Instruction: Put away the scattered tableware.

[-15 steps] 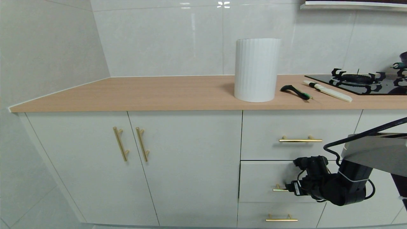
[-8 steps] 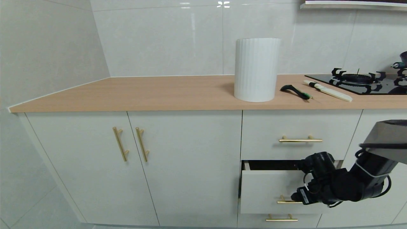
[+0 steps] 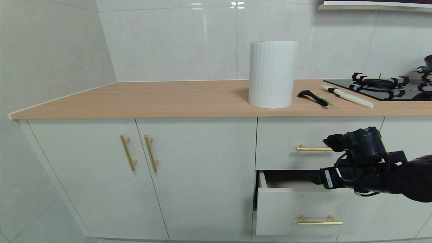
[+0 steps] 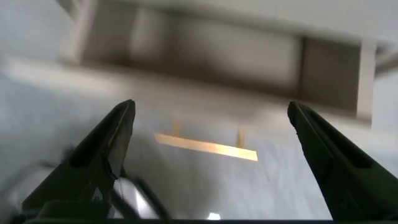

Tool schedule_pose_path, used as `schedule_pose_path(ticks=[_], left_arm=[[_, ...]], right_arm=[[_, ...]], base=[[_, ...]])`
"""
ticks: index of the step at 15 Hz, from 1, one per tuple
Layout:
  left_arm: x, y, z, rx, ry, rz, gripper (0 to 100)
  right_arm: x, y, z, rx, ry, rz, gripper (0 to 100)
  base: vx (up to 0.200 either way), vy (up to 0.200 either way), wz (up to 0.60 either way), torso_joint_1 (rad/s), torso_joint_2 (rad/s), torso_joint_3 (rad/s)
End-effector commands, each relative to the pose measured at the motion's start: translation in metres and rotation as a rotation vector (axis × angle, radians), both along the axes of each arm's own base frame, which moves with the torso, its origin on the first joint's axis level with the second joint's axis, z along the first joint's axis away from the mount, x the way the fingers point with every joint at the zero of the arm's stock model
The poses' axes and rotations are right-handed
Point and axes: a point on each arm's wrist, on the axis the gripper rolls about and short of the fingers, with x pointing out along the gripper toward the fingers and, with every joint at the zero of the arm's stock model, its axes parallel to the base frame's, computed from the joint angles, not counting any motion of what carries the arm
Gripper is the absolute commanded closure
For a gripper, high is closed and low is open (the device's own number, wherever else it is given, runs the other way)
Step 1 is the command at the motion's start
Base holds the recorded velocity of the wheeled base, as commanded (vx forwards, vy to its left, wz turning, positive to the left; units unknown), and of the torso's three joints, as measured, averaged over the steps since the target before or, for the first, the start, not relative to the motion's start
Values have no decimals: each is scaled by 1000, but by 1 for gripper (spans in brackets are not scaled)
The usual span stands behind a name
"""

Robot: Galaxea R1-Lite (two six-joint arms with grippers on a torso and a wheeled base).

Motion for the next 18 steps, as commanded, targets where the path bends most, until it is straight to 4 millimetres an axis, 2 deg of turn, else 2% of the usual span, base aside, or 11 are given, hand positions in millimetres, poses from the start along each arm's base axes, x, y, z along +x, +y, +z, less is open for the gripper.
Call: schedule_pose_path(ticks=[1, 4, 6, 11, 18], left_arm=[[0, 0, 0, 0, -1, 1, 0], [0, 0, 0, 0, -1, 1, 0], [0, 0, 0, 0, -1, 1, 0], [0, 0, 0, 0, -1, 1, 0], [0, 0, 0, 0, -1, 1, 0]], right_arm=[[13, 4, -22, -3, 9, -6, 0], [27, 8, -52, 0, 32, -24, 0], [35, 9, -63, 31, 16, -52, 0], [39, 5, -79, 25, 36, -64, 0], [34, 2, -79, 6, 50, -51, 0]], base=[[0, 0, 0, 0, 0, 0], [0, 0, 0, 0, 0, 0], [0, 0, 0, 0, 0, 0], [0, 0, 0, 0, 0, 0], [0, 0, 0, 0, 0, 0]])
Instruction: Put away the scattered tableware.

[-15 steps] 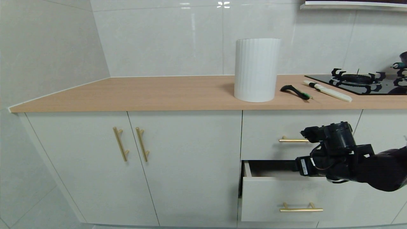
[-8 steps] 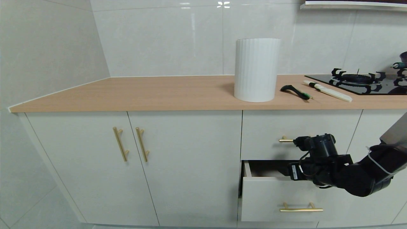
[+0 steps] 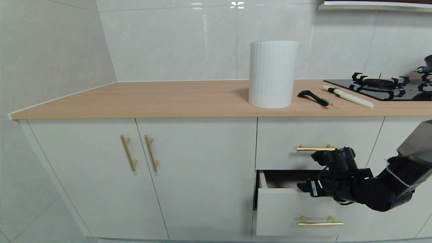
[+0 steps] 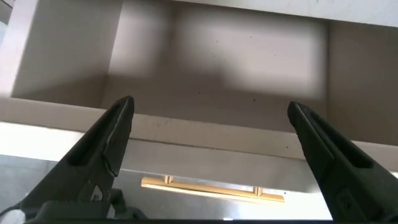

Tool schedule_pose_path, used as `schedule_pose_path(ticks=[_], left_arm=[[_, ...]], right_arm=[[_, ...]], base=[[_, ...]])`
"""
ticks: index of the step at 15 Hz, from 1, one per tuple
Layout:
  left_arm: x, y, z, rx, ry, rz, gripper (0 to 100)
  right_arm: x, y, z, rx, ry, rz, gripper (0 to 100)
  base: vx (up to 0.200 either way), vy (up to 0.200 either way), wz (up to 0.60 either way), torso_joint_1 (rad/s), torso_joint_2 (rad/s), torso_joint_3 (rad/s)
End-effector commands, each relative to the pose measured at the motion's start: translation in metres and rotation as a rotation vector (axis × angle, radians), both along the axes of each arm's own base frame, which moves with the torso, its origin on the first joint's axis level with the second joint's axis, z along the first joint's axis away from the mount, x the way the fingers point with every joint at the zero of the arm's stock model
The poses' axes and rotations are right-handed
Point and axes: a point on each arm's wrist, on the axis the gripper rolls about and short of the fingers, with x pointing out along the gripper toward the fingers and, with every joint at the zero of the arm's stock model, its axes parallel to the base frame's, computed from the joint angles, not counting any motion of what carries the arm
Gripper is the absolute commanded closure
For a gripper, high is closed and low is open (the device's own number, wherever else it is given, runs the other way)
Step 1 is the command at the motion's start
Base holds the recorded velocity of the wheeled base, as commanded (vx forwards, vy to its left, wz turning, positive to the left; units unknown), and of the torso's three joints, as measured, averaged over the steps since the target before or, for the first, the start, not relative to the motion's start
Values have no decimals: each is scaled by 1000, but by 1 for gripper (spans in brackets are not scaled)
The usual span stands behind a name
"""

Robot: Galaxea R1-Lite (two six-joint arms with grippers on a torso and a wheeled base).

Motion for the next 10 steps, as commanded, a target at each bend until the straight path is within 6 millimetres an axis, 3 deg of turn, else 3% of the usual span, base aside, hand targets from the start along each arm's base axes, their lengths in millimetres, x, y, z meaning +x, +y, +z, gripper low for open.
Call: schedule_pose_path(ticks=[1, 10], left_arm=[[0, 0, 0, 0, -1, 1, 0], [0, 0, 0, 0, -1, 1, 0]], right_arm=[[-2, -1, 1, -4, 6, 2, 0], [-30, -5, 25, -112, 99, 99, 0]], base=[[0, 0, 0, 0, 0, 0], [0, 0, 0, 0, 0, 0]])
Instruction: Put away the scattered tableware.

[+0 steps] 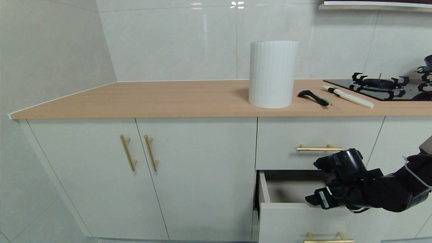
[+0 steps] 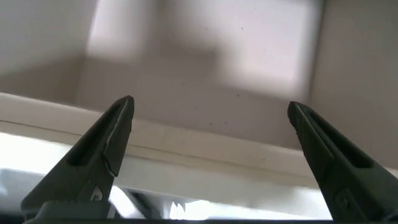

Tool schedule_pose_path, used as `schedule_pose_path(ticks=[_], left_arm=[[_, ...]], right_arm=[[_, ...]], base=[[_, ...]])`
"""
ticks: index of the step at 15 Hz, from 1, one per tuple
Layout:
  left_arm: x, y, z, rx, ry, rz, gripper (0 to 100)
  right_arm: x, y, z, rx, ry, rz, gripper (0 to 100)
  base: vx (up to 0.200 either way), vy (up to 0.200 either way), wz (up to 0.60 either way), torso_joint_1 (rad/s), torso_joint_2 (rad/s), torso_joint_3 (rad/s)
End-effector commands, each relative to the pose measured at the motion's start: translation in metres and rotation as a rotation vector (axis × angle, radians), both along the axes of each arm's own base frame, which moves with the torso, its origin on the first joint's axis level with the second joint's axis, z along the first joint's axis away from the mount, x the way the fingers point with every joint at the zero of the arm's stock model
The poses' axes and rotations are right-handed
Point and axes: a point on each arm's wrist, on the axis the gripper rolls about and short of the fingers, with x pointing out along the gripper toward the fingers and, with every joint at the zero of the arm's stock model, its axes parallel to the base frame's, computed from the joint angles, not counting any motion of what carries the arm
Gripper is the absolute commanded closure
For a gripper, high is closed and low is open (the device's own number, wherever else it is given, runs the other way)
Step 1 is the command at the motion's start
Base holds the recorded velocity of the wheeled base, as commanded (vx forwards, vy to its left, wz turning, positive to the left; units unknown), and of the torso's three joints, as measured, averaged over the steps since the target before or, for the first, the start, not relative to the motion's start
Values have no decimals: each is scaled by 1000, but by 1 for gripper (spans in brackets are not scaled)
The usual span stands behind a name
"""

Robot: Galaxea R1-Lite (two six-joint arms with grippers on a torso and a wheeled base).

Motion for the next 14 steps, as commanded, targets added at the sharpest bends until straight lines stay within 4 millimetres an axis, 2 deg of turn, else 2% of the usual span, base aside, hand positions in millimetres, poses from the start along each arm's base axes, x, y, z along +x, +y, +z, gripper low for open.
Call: schedule_pose_path(ticks=[1, 8, 14], left_arm=[[0, 0, 0, 0, -1, 1, 0], [0, 0, 0, 0, -1, 1, 0], [0, 0, 0, 0, -1, -1, 0]], right_arm=[[-11, 1, 16, -19, 13, 30, 0], [-50, 10, 33, -173, 185, 130, 0], [-77, 12, 32, -356, 350, 187, 0]], base=[[0, 0, 0, 0, 0, 0], [0, 0, 0, 0, 0, 0], [0, 0, 0, 0, 0, 0]])
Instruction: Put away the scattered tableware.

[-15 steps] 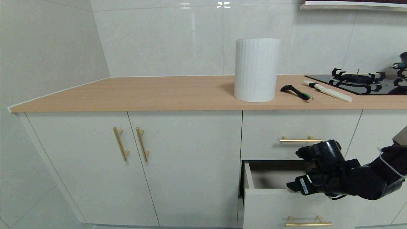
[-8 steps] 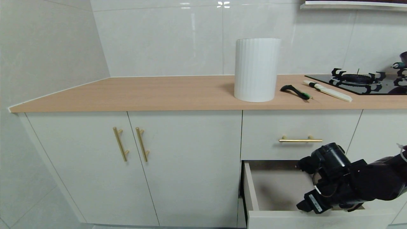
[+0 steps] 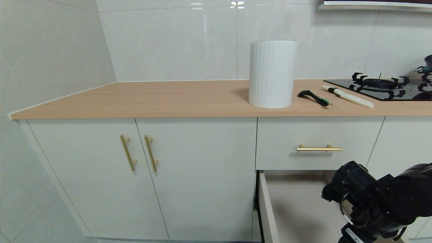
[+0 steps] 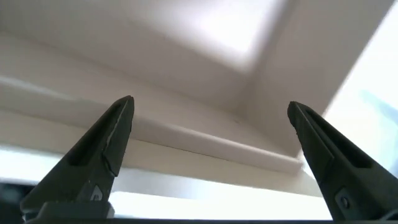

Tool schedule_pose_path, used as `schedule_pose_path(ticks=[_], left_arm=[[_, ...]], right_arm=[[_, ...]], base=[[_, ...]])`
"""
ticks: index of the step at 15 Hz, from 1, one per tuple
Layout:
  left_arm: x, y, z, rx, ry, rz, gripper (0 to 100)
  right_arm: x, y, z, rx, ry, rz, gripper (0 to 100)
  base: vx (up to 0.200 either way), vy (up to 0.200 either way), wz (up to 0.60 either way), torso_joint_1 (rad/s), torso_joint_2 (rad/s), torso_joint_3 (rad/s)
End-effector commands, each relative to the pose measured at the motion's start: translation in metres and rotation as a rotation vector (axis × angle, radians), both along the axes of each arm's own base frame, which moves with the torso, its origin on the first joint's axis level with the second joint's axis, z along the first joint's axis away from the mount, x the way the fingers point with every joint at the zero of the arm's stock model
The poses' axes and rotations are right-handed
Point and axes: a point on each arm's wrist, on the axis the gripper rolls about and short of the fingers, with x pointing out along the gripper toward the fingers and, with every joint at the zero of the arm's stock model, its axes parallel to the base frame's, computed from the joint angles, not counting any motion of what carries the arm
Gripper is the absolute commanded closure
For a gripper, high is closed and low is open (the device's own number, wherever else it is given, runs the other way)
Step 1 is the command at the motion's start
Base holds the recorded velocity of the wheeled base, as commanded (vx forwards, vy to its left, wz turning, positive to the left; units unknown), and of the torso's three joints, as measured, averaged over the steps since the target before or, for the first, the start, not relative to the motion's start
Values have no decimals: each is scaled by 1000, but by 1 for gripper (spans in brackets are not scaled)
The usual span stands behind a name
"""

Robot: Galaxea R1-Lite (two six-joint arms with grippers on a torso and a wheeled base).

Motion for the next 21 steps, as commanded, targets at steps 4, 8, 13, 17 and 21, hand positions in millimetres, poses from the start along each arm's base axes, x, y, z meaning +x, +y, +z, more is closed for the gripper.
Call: schedule_pose_path(ticks=[4, 8, 13, 17, 21], left_arm=[[0, 0, 0, 0, -1, -1, 0], [0, 0, 0, 0, -1, 1, 0], [0, 0, 0, 0, -1, 1, 0], [0, 0, 0, 0, -1, 1, 0], [0, 0, 0, 0, -1, 1, 0]], right_arm=[[-18, 8, 8, -36, 65, 84, 0], [-8, 13, 20, 16, -8, 50, 0], [19, 12, 80, 341, -245, -236, 0], [29, 4, 89, 387, -342, -270, 0], [32, 5, 85, 397, -373, -268, 0]], base=[[0, 0, 0, 0, 0, 0], [0, 0, 0, 0, 0, 0], [0, 0, 0, 0, 0, 0], [0, 0, 0, 0, 0, 0], [0, 0, 0, 0, 0, 0]])
